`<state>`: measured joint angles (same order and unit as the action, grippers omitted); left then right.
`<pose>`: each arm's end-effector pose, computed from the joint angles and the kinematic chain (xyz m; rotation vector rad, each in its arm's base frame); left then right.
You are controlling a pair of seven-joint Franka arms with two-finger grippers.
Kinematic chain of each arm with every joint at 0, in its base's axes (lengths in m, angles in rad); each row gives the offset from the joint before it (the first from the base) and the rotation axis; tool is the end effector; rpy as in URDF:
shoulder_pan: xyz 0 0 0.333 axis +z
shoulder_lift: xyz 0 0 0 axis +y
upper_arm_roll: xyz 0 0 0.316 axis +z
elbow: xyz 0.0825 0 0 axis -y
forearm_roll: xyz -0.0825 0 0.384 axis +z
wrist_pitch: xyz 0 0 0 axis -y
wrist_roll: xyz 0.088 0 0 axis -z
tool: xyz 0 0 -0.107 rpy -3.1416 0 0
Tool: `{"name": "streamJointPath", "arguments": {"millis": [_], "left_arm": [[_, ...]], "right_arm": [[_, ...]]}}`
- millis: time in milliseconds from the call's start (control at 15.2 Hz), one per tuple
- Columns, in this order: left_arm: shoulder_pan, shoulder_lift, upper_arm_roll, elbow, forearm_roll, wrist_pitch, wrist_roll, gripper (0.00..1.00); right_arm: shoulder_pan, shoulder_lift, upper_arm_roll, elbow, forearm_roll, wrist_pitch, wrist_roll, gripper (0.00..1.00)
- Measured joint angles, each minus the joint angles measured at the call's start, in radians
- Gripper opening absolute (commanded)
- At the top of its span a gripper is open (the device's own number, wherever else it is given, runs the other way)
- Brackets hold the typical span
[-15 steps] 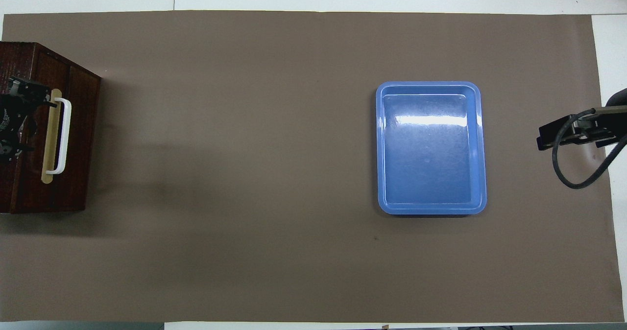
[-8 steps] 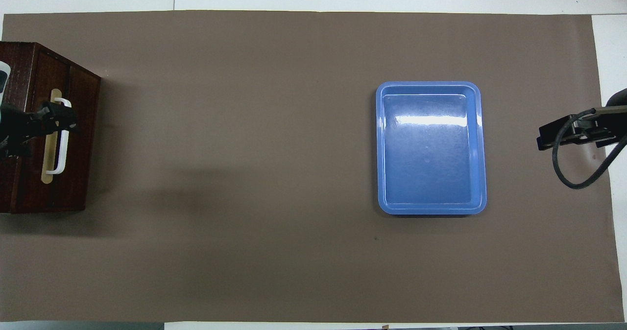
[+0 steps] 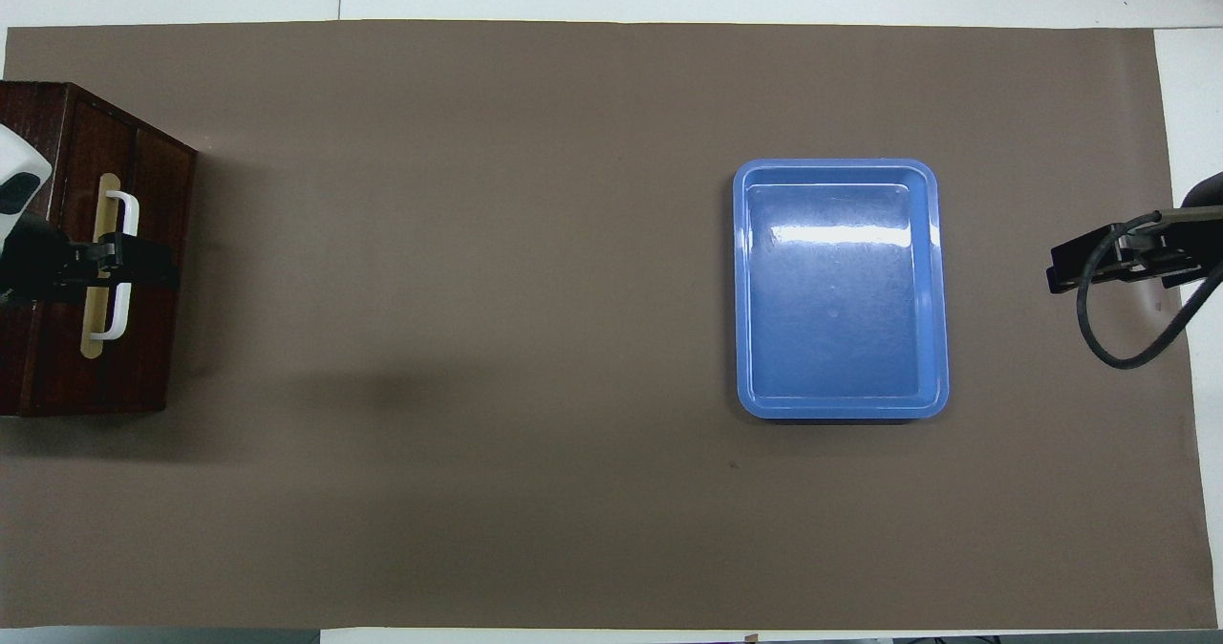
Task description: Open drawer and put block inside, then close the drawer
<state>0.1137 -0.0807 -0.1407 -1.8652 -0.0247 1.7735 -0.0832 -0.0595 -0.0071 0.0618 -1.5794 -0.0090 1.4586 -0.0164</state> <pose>0.5362 -0.0188 0.5454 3.1278 0.0967 -0.0195 0.5397 0.0003 0.6152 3.1278 0.0284 -0.1781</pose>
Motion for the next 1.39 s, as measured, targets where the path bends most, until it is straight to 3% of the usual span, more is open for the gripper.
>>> {"name": "streamJointPath", "arguments": {"millis": [1386], "left_arm": [[-0.030, 0.031, 0.000, 0.065, 0.000, -0.061, 0.110, 1.00]], "right_arm": [[0.000, 0.000, -0.001, 0.002, 0.000, 0.002, 0.000, 1.00]]}}
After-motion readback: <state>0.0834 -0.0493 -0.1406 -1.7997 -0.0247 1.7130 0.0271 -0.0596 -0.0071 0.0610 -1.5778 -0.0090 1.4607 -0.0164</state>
